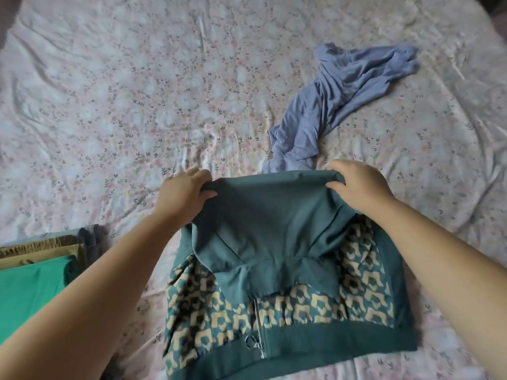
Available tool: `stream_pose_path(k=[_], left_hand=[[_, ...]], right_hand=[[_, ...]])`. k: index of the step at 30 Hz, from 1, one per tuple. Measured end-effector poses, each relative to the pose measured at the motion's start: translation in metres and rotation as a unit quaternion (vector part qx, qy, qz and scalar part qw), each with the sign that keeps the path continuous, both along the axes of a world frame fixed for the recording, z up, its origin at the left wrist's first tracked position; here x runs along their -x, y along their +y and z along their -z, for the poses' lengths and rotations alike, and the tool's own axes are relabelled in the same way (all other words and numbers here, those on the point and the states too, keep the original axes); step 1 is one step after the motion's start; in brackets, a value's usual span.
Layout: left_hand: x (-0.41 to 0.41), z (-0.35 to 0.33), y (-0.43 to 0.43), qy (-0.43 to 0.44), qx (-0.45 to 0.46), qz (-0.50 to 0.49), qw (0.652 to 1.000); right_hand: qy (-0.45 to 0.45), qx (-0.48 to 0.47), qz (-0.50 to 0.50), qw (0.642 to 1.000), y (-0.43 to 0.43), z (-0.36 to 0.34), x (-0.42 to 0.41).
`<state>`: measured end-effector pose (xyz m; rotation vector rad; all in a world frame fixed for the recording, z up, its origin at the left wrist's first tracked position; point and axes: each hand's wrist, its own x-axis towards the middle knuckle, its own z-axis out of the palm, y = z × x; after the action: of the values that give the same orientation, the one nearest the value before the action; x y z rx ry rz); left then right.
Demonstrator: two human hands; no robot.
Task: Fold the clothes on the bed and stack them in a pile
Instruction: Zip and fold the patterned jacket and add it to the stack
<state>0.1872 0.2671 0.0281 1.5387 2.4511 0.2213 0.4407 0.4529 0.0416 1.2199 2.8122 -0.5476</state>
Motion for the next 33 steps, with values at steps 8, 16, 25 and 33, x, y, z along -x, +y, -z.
stream_pose_path(k=[8, 16, 25, 33], left_hand=[[-0.027, -0.018, -0.055, -0.022, -0.103, -0.019, 0.994], [-0.111, 0.019, -0.149, -0.145, -0.06, -0.026, 0.987], [-0.156, 0.068, -0.203, -0.169, 0.071, -0.069, 0.981], [-0.161, 0.076, -0.188, -0.088, -0.03, -0.152, 0.984]], right_hand=[[0.142, 0.007, -0.012, 0.99, -0.034, -0.006, -0.037], [0.125, 0.11, -0.025, 0.986, -0.106, 0.04, -0.133], [-0.023, 0.217, 0.009, 0.976, -0.154, 0.075, -0.171], [0.044, 0.151, -0.05, 0.986, -0.17, 0.082, -0.13]])
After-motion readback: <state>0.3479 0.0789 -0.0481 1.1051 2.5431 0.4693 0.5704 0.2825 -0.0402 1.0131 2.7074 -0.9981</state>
